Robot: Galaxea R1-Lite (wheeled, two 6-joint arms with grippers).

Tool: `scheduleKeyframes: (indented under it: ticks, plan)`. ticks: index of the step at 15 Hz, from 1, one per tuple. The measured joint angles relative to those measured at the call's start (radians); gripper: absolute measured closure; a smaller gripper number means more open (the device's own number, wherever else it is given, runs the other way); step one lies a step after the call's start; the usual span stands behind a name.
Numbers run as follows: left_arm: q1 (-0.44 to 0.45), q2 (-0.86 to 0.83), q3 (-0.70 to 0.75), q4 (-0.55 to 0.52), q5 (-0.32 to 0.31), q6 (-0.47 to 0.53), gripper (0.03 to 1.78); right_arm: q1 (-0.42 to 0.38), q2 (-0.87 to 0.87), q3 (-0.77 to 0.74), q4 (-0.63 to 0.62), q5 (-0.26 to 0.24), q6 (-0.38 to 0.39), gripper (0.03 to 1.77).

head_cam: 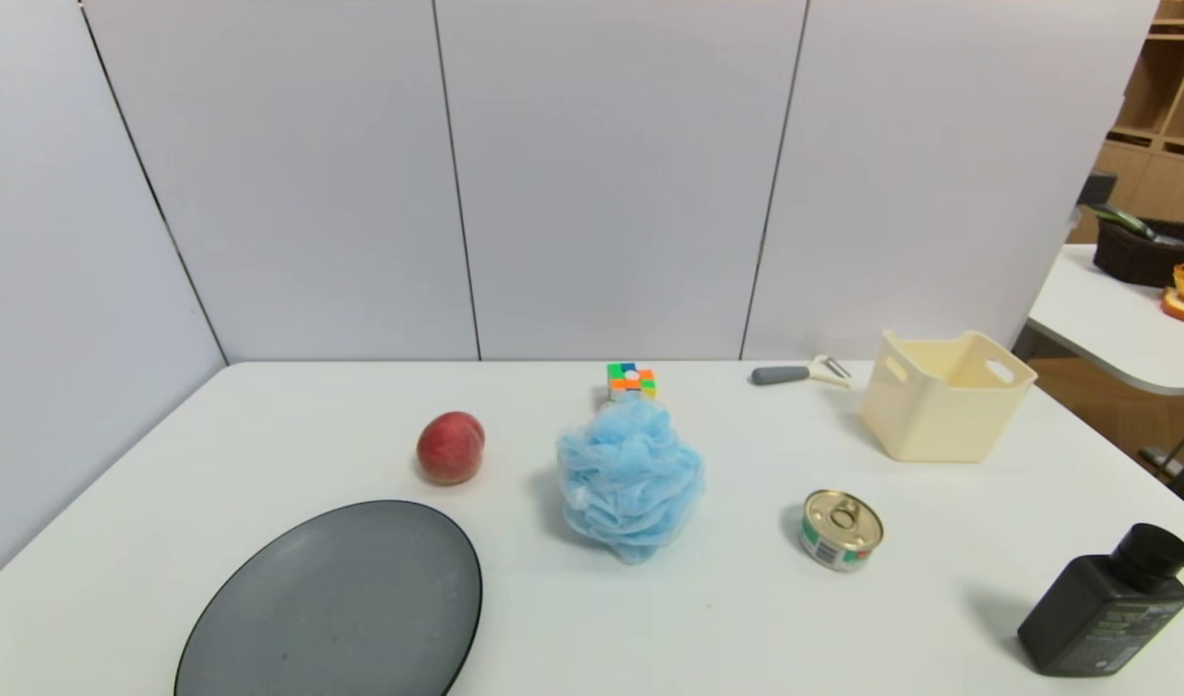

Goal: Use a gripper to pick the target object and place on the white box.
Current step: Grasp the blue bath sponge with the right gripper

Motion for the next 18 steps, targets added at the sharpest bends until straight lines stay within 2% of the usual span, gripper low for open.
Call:
scheduleKeyframes:
  ticks: [4, 8, 10, 16, 18]
  plan:
    - [0.0, 0.0, 0.0, 0.0, 0.0, 0.0, 0.12, 0.0, 0.036, -0.049, 0.003, 0.028, -0.09, 0.1]
    - [0.0, 0.0, 0.0, 0.0, 0.0, 0.0, 0.12, 0.029, 0.223, -0.291, 0.012, 0.026, -0.102, 0.1]
    - [0.0, 0.0, 0.0, 0.0, 0.0, -0.001, 0.12, 0.055, 0.355, -0.459, 0.013, 0.028, -0.102, 0.1]
    - [0.0, 0.0, 0.0, 0.0, 0.0, 0.0, 0.12, 0.106, 0.836, -1.107, 0.043, 0.052, -0.126, 0.1]
    - [0.0, 0.0, 0.0, 0.0, 0.0, 0.0, 0.12, 0.137, 0.996, -1.303, 0.045, 0.046, -0.134, 0.1]
